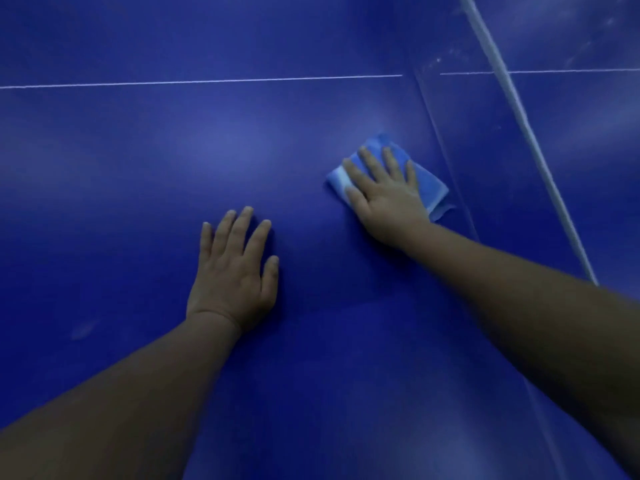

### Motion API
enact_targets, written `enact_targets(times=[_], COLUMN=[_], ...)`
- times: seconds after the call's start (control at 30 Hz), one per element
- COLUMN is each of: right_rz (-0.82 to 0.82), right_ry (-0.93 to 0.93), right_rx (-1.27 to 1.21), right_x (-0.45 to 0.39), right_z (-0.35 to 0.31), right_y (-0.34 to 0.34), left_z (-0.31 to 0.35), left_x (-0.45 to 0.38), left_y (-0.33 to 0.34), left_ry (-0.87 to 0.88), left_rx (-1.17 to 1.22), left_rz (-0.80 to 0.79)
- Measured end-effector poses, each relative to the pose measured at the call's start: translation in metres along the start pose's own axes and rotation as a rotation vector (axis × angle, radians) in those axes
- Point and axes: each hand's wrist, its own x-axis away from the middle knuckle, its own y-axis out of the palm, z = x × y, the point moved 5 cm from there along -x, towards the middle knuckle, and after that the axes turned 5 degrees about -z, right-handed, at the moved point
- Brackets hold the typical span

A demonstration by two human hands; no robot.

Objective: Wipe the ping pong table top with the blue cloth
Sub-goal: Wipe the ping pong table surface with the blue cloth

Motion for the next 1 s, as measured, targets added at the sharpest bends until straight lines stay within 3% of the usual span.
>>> enact_targets(times=[0.07, 0.17, 0.23, 0.43, 0.5, 0.6, 0.67, 0.73, 0.83, 0.87, 1.0], right_rz=[0.067, 0.056, -0.009, 0.067, 0.075, 0.038, -0.037, -0.031, 0.023, 0.038, -0.070], right_ry=[0.012, -0.338, -0.456, 0.114, 0.032, -0.341, -0.523, -0.460, -0.142, -0.171, -0.697], right_rx=[0.003, 0.060, 0.096, -0.056, 0.005, 0.089, 0.133, 0.135, 0.036, 0.050, 0.138], right_x=[0.021, 0.092, 0.088, -0.013, 0.009, 0.075, 0.088, 0.066, 0.057, 0.075, 0.143], right_z=[-0.015, -0.057, -0.052, -0.036, -0.076, -0.133, -0.142, -0.138, -0.162, -0.184, -0.242], right_y=[0.009, 0.037, 0.035, 0.001, 0.011, 0.037, 0.042, 0.035, 0.033, 0.041, 0.072], left_z=[-0.003, -0.002, -0.001, -0.001, -0.002, -0.015, -0.040, -0.071, -0.120, -0.135, -0.181], left_x=[-0.001, -0.002, -0.002, -0.003, 0.002, 0.026, 0.065, 0.112, 0.178, 0.196, 0.247], left_y=[0.001, 0.001, 0.001, -0.003, -0.011, -0.027, -0.032, -0.034, -0.036, -0.036, -0.033], left_ry=[-0.012, -0.009, -0.006, -0.009, -0.007, -0.047, -0.166, -0.298, -0.502, -0.569, -0.725], left_rx=[0.017, 0.016, 0.007, 0.044, 0.123, 0.265, 0.299, 0.289, 0.219, 0.207, 0.147], left_rz=[-0.019, -0.031, -0.037, -0.020, 0.001, 0.162, 0.264, 0.307, 0.305, 0.296, 0.288])
